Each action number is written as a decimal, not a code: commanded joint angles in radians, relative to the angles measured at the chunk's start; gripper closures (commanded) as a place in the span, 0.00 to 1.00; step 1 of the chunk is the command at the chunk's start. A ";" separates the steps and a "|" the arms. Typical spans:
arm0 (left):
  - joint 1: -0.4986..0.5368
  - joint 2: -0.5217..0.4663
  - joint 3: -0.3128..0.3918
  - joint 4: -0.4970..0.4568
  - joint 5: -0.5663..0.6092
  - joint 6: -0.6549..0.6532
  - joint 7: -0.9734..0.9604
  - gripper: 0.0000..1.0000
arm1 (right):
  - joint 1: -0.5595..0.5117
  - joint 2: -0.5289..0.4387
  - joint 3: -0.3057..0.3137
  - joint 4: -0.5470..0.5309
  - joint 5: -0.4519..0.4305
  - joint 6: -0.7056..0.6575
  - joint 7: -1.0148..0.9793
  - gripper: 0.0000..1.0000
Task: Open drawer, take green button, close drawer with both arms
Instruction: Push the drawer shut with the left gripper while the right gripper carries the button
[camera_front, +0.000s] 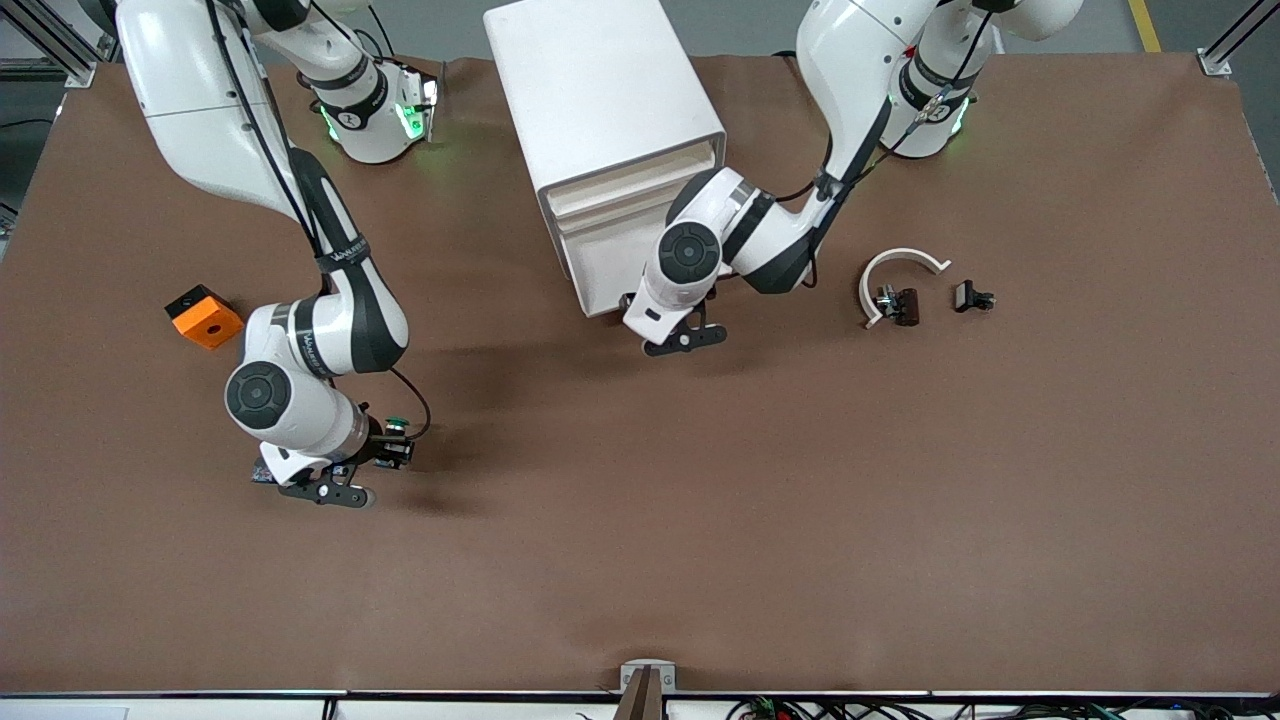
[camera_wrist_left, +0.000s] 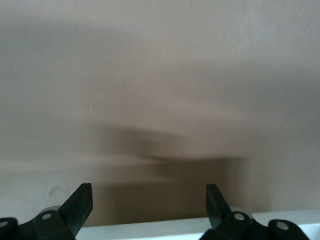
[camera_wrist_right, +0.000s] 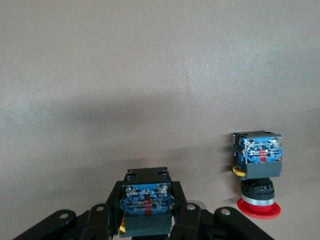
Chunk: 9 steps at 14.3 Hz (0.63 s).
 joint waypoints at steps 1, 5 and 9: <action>-0.002 -0.007 -0.035 0.006 -0.017 -0.089 -0.019 0.00 | -0.011 0.012 0.013 -0.010 -0.029 0.036 0.026 1.00; -0.002 -0.008 -0.064 0.006 -0.037 -0.168 -0.020 0.00 | -0.005 0.035 0.013 -0.009 -0.030 0.069 0.035 1.00; -0.005 -0.002 -0.079 0.007 -0.116 -0.173 -0.020 0.00 | 0.003 0.050 0.013 -0.009 -0.030 0.090 0.050 1.00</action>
